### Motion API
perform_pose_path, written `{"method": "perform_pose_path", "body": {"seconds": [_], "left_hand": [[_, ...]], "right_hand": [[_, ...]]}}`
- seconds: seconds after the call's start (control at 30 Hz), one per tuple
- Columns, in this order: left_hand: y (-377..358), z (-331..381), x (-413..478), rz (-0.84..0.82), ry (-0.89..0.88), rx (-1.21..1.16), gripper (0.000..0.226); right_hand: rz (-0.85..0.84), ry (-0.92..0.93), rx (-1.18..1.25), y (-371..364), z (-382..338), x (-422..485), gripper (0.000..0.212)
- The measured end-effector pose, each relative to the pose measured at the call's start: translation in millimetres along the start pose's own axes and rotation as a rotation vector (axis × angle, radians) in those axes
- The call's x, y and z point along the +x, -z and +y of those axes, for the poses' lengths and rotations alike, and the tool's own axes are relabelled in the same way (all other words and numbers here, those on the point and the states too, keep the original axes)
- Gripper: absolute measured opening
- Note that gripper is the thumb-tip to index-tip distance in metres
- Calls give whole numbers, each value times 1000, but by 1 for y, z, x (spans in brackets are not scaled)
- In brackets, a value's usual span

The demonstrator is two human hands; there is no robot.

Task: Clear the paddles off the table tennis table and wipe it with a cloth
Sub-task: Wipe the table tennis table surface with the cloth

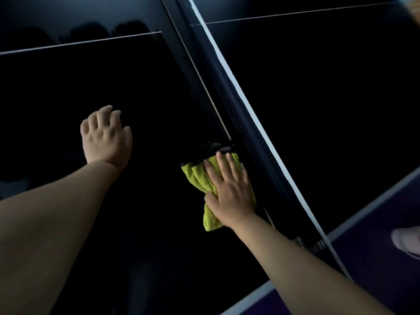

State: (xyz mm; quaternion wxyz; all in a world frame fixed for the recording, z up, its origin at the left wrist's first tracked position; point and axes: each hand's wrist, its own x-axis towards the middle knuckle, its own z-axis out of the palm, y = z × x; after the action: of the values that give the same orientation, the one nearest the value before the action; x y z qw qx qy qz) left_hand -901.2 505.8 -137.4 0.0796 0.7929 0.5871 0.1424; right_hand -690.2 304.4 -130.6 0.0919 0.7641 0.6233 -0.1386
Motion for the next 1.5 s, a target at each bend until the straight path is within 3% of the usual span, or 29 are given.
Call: {"method": "perform_pose_path", "body": {"seconds": [0.23, 0.33, 0.53, 0.93, 1.5], "left_hand": [[7, 26, -31, -65, -153, -18, 55], [4, 30, -32, -66, -141, -37, 54], [3, 11, 1, -29, -90, -11, 57], [-5, -66, 94, -56, 75, 122, 65], [-8, -74, 107, -117, 119, 141, 68]], "right_hand": [[23, -90, 35, -36, 24, -119, 80], [7, -126, 62, -47, 24, -155, 85], [-9, -140, 57, -46, 26, -149, 93], [45, 71, -12, 26, 2, 102, 77], [163, 53, 49, 131, -65, 414, 69]]}}
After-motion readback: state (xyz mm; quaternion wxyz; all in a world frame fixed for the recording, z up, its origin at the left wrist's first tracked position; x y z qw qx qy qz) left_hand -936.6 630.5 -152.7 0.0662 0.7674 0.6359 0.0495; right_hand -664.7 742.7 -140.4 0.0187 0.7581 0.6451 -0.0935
